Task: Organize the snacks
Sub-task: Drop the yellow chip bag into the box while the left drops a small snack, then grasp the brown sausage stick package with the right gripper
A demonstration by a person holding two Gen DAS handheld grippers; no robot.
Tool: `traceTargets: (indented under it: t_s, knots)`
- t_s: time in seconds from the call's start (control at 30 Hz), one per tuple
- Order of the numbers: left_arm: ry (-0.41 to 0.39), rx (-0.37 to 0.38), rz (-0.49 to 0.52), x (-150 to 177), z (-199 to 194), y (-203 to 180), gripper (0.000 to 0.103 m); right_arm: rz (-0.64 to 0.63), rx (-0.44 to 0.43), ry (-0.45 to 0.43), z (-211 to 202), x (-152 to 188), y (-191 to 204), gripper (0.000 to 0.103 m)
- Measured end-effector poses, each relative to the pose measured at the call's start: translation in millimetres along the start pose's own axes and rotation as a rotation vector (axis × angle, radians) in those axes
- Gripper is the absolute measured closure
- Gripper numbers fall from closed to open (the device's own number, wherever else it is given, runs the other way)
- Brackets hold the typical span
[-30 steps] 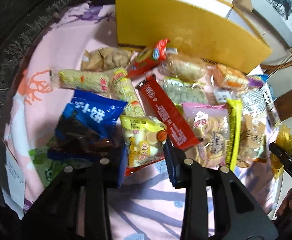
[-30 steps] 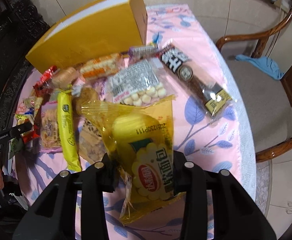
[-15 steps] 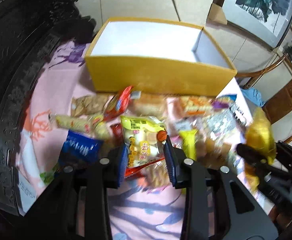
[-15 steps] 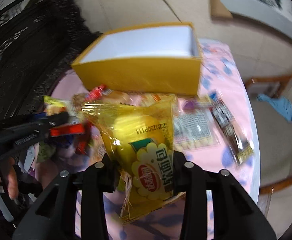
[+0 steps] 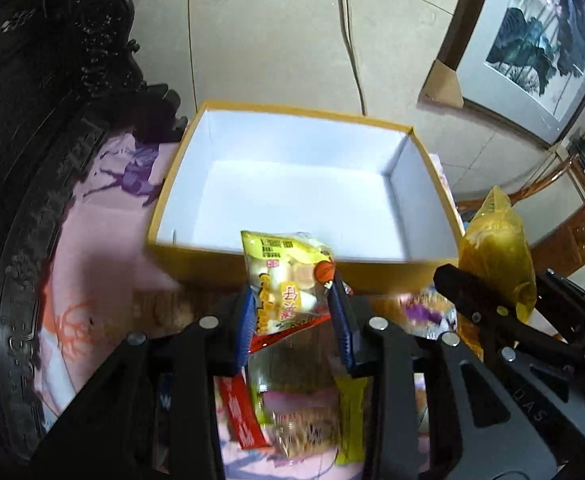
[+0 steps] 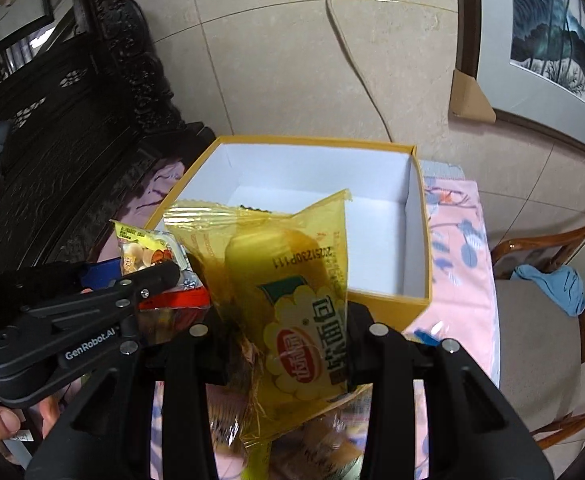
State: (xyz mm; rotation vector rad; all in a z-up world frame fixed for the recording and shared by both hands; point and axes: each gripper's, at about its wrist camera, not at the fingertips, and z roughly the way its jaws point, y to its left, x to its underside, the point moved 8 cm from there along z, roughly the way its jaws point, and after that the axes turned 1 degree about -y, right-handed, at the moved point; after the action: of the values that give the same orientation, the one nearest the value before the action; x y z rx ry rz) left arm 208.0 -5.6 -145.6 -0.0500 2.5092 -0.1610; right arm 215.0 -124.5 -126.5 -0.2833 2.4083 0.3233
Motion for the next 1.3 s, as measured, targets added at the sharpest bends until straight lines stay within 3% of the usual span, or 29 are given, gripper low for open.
traceTargets:
  t_s: [0.23, 0.27, 0.3, 0.37, 0.47, 0.6, 0.77, 0.97, 1.13, 1.3]
  knots:
    - [-0.041, -0.026, 0.013, -70.0, 23.2, 1.4, 0.067, 0.016, 0.032, 0.0, 32.8, -46.0, -12.0, 0.064]
    - [-0.043, -0.03, 0.019, -76.5, 26.3, 0.6, 0.053, 0.018, 0.041, 0.006, 39.8, -53.7, -14.9, 0.063]
    - [-0.045, -0.033, 0.022, -83.9, 29.3, 0.3, 0.024, 0.019, 0.05, 0.022, 47.4, -60.4, -17.8, 0.061]
    - [-0.076, -0.09, 0.022, -99.4, 30.0, 5.2, 0.004, 0.013, 0.087, 0.04, 56.6, -70.6, -24.0, 0.039]
    - [-0.099, -0.111, 0.039, -113.2, 29.1, 8.2, 0.004, -0.001, 0.104, 0.032, 58.6, -83.9, -31.9, 0.038]
    - [-0.092, -0.126, 0.027, -108.5, 26.3, 20.2, 0.004, -0.01, 0.101, 0.02, 40.2, -84.9, -45.1, 0.038]
    - [-0.08, -0.127, -0.021, -70.4, 14.4, 36.8, 0.004, 0.007, 0.134, 0.074, 20.7, -33.8, -92.3, 0.036]
    - [-0.006, -0.112, -0.066, 1.0, 7.4, 50.9, 0.004, 0.067, 0.224, 0.226, 14.5, 80.2, -166.2, 0.036]
    - [0.084, -0.11, -0.059, 56.5, 2.7, 62.9, 0.004, 0.094, 0.215, 0.312, 25.9, 145.1, -181.2, 0.036]
    - [0.122, -0.149, -0.059, 90.3, -9.5, 82.3, 0.004, 0.088, 0.204, 0.337, 52.5, 162.7, -180.3, 0.036]
